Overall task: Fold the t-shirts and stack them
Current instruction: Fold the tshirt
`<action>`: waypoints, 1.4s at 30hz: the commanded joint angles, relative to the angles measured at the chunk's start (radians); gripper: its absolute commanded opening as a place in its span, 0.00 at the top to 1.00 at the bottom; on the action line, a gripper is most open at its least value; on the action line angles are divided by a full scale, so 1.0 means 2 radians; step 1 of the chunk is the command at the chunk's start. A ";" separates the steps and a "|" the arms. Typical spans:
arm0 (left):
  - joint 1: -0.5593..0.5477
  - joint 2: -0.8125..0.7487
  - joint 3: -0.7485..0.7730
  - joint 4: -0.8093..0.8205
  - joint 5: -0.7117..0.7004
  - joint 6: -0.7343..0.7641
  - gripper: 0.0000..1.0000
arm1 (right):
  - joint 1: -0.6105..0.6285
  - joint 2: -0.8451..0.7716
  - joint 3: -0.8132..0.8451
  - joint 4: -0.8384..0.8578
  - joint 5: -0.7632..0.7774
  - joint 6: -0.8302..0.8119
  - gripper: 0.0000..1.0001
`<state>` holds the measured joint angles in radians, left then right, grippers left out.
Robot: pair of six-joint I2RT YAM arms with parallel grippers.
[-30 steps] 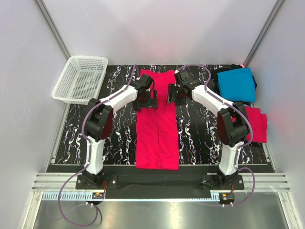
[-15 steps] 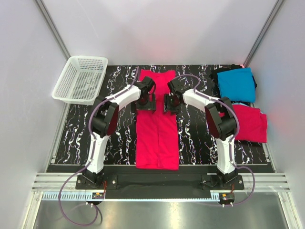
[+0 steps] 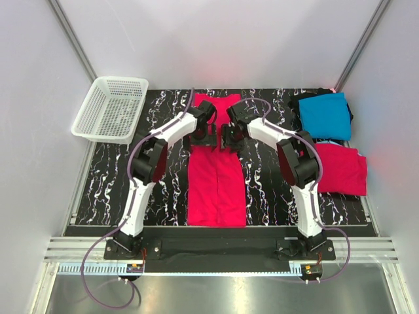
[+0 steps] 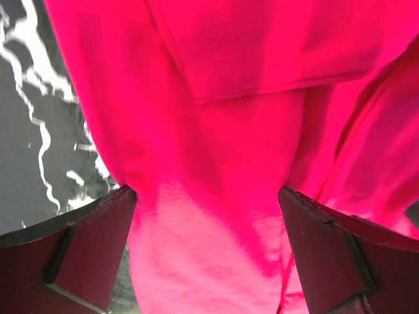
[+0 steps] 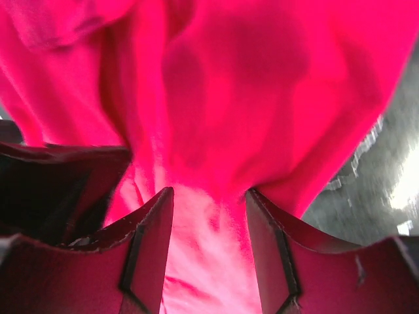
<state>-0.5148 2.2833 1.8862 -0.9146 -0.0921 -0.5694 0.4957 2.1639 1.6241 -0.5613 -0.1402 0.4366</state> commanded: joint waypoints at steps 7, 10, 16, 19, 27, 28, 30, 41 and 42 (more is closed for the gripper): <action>0.029 0.065 0.111 -0.022 -0.002 0.002 0.01 | -0.016 0.108 0.135 -0.053 0.002 -0.031 0.45; 0.043 0.079 0.141 -0.027 -0.005 0.005 0.01 | -0.028 0.128 0.181 -0.077 0.005 -0.037 0.45; 0.078 0.110 0.197 -0.027 -0.001 0.009 0.01 | -0.053 0.157 0.252 -0.109 0.009 -0.050 0.45; 0.090 0.134 0.235 -0.027 0.019 0.017 0.01 | -0.061 0.176 0.290 -0.130 0.010 -0.054 0.45; 0.093 0.132 0.223 0.013 0.087 0.054 0.01 | -0.063 0.183 0.325 -0.138 -0.006 -0.057 0.45; 0.093 0.128 0.217 0.015 0.090 0.056 0.01 | -0.062 0.181 0.325 -0.138 -0.010 -0.057 0.46; 0.092 0.114 0.200 0.019 0.093 0.062 0.01 | -0.063 0.175 0.323 -0.137 -0.017 -0.053 0.46; 0.061 0.017 0.107 0.049 0.095 0.088 0.01 | -0.045 0.129 0.297 -0.132 -0.023 -0.064 0.46; 0.061 0.006 0.103 0.049 0.100 0.087 0.01 | -0.042 0.118 0.288 -0.130 -0.021 -0.064 0.47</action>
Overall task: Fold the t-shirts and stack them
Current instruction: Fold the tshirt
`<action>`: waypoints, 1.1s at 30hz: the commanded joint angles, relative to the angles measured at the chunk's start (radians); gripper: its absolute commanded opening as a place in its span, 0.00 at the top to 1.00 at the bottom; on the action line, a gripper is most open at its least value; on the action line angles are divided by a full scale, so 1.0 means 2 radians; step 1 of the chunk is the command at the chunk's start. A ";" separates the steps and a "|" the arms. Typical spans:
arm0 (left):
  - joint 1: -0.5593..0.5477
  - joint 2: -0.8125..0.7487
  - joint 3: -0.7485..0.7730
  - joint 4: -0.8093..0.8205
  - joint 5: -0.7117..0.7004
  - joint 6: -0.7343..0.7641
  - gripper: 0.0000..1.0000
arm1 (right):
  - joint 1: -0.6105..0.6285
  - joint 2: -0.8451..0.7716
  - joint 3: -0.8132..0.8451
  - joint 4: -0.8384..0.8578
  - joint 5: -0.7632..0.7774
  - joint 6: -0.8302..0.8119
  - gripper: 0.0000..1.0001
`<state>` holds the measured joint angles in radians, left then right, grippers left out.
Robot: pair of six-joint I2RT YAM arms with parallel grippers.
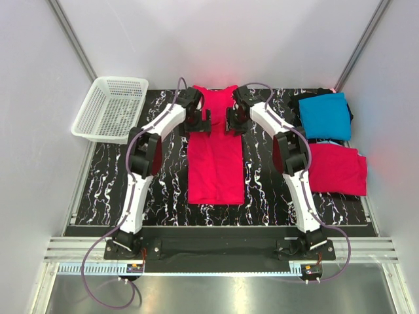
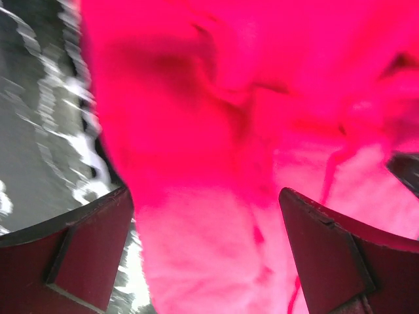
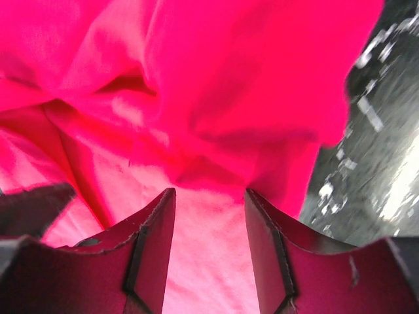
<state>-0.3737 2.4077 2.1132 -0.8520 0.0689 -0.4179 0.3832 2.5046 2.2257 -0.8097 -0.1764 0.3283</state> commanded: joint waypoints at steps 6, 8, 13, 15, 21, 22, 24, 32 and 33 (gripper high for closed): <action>-0.028 -0.112 -0.081 0.026 -0.009 -0.003 0.01 | 0.029 -0.116 -0.069 0.007 0.037 -0.012 0.47; -0.030 -0.141 -0.111 0.035 -0.014 -0.008 0.01 | 0.029 -0.131 -0.080 0.011 0.050 -0.012 0.46; -0.033 -0.202 -0.149 0.047 -0.012 -0.018 0.01 | 0.034 -0.195 -0.107 0.011 0.061 -0.011 0.46; -0.041 -0.235 -0.180 0.049 -0.014 -0.022 0.01 | 0.038 -0.232 -0.137 0.012 0.066 0.000 0.46; -0.065 -0.327 -0.329 0.113 0.023 -0.075 0.01 | 0.071 -0.337 -0.327 0.057 0.058 0.047 0.51; -0.069 -0.337 -0.385 0.127 0.032 -0.092 0.01 | 0.081 -0.349 -0.358 0.076 0.061 0.054 0.53; -0.078 -0.365 -0.435 0.170 0.059 -0.110 0.01 | 0.104 -0.376 -0.441 0.093 0.061 0.070 0.64; -0.115 -0.379 -0.544 0.217 0.039 -0.148 0.21 | 0.129 -0.458 -0.607 0.157 0.068 0.117 1.00; -0.120 -0.378 -0.545 0.216 0.038 -0.148 0.25 | 0.130 -0.461 -0.610 0.158 0.070 0.117 1.00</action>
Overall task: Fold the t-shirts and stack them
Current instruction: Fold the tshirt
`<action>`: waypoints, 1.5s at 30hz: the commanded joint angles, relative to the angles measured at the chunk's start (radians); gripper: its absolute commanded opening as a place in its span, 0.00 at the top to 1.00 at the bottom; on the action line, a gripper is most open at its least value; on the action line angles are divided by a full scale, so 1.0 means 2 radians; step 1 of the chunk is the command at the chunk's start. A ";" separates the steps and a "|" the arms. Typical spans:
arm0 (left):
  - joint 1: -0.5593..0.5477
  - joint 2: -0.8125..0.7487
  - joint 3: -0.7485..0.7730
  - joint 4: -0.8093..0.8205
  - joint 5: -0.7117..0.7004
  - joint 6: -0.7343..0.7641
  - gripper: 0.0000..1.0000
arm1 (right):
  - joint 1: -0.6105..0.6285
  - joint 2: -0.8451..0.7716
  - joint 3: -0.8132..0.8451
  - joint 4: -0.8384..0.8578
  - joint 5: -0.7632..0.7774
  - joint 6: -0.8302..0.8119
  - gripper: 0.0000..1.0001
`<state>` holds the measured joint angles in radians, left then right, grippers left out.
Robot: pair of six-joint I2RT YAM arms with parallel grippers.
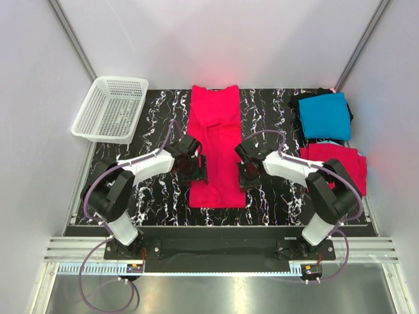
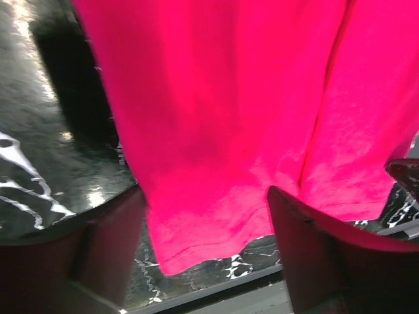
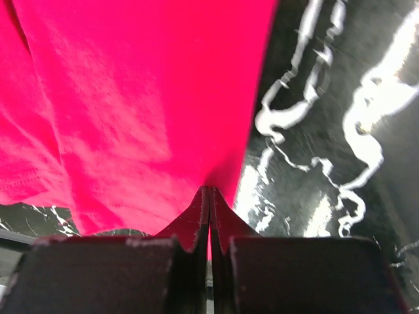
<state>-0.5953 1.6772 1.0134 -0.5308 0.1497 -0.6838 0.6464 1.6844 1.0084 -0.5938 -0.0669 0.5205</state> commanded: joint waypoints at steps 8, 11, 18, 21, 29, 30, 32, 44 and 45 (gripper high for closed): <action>-0.037 0.010 0.011 0.037 -0.034 -0.019 0.31 | -0.003 -0.060 -0.022 0.054 0.013 0.024 1.00; -0.051 0.004 0.003 0.027 -0.052 -0.020 0.30 | 0.000 -0.058 -0.026 0.061 0.004 0.027 1.00; -0.067 -0.040 -0.008 -0.044 -0.128 -0.049 0.20 | 0.009 -0.039 -0.034 0.076 -0.008 0.031 0.93; -0.072 -0.068 -0.027 -0.074 -0.179 -0.070 0.19 | 0.020 -0.038 -0.037 0.082 -0.008 0.035 0.93; -0.072 -0.136 -0.042 -0.081 -0.180 -0.078 0.30 | 0.027 -0.043 -0.033 0.082 -0.003 0.041 0.93; -0.073 -0.138 -0.038 -0.075 -0.171 -0.071 0.33 | 0.028 -0.043 -0.033 0.081 -0.003 0.043 0.93; -0.074 -0.141 -0.034 -0.064 -0.162 -0.068 0.37 | 0.030 -0.045 -0.032 0.081 -0.001 0.045 0.93; -0.087 -0.073 -0.047 0.058 -0.054 -0.079 0.55 | 0.039 -0.006 -0.014 0.084 0.027 0.044 0.77; -0.088 -0.066 -0.043 0.058 -0.054 -0.080 0.55 | 0.039 -0.005 -0.012 0.084 0.026 0.043 0.77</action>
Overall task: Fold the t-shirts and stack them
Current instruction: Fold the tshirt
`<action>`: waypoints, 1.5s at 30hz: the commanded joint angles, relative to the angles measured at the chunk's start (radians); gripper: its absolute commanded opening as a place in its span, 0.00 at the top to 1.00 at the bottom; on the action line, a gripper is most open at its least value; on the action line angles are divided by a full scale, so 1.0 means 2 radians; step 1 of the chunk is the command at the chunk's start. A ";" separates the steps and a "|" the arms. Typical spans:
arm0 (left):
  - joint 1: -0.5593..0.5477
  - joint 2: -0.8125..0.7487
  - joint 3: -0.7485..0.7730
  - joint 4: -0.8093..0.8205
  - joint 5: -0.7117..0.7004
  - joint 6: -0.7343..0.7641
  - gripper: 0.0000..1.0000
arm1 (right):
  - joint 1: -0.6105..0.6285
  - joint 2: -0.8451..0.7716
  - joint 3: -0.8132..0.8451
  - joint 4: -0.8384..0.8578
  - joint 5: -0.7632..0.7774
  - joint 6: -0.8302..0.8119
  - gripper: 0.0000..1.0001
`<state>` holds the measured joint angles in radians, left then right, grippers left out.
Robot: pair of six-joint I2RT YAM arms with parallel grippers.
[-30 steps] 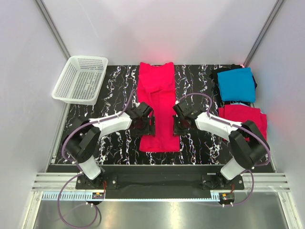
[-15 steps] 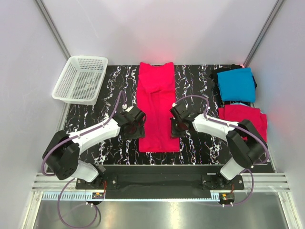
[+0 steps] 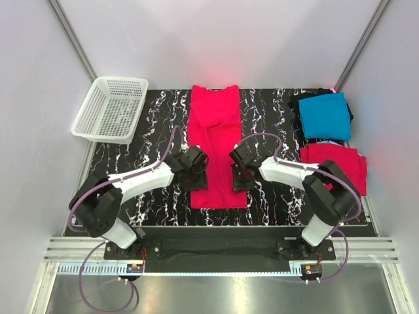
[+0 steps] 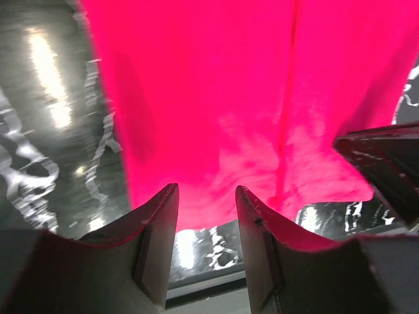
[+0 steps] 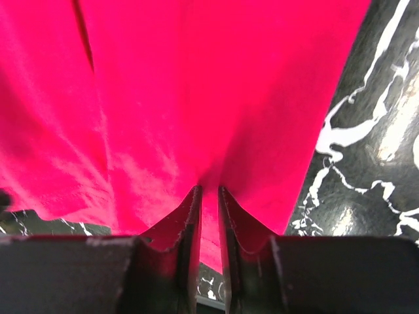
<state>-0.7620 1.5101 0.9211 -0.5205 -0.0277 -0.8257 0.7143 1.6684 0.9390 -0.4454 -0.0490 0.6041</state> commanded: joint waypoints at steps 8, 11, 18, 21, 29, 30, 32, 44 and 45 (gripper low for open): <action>-0.022 0.073 0.013 0.054 0.030 -0.011 0.54 | 0.006 0.012 0.027 0.011 0.018 0.003 0.78; -0.035 0.086 0.009 0.037 0.018 -0.016 0.53 | 0.009 0.010 0.012 0.011 0.016 0.011 0.78; -0.058 0.083 -0.009 0.013 -0.008 -0.027 0.51 | 0.035 0.015 -0.040 0.028 0.003 0.040 0.79; -0.063 0.078 -0.013 -0.002 -0.019 -0.033 0.51 | 0.049 0.016 -0.065 0.034 -0.001 0.062 0.79; -0.071 0.047 -0.032 -0.064 -0.068 -0.057 0.51 | 0.066 -0.017 -0.136 0.028 0.003 0.119 0.80; -0.071 0.038 -0.035 -0.068 -0.070 -0.061 0.51 | 0.066 -0.021 -0.140 0.016 0.007 0.122 0.80; -0.072 0.030 -0.044 -0.073 -0.072 -0.065 0.51 | 0.066 -0.034 -0.153 0.004 0.018 0.130 0.80; -0.081 0.025 -0.053 -0.076 -0.065 -0.073 0.50 | 0.066 -0.069 -0.156 -0.040 0.038 0.143 0.81; -0.081 0.025 -0.055 -0.076 -0.066 -0.073 0.50 | 0.068 -0.069 -0.154 -0.043 0.040 0.144 0.81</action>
<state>-0.9192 1.5543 0.8566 -0.5835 -0.1287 -0.9661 0.8375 1.4948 0.6865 -0.2600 -0.0448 0.9127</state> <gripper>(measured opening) 0.494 0.189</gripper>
